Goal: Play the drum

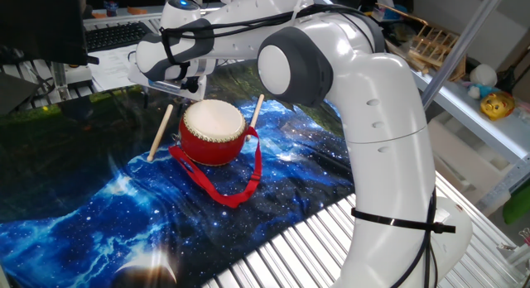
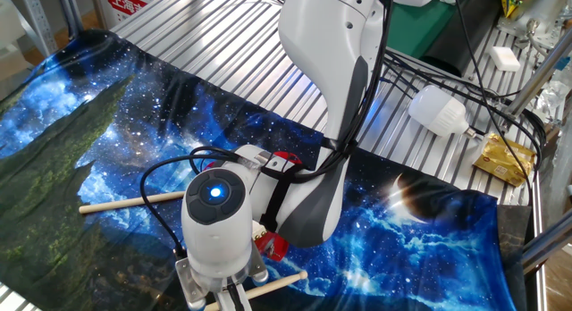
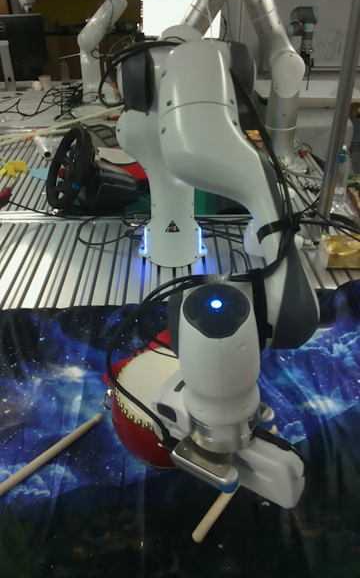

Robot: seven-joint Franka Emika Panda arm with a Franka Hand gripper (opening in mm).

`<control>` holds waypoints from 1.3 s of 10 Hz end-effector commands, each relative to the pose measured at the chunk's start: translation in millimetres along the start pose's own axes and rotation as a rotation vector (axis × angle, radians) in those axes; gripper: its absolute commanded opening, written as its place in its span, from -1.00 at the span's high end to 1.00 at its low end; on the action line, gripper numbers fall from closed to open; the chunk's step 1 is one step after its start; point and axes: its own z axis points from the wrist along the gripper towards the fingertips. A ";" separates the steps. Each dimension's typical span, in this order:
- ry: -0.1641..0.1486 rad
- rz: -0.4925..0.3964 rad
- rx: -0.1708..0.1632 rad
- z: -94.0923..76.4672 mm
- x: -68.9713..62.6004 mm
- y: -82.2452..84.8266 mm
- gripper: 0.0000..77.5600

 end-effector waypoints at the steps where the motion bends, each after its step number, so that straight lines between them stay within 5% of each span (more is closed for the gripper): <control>1: 0.032 -0.027 0.034 18.5 13.3 -8.3 -1.00; 13: 0.025 -0.057 0.047 -18.5 0.2 -1.3 -1.00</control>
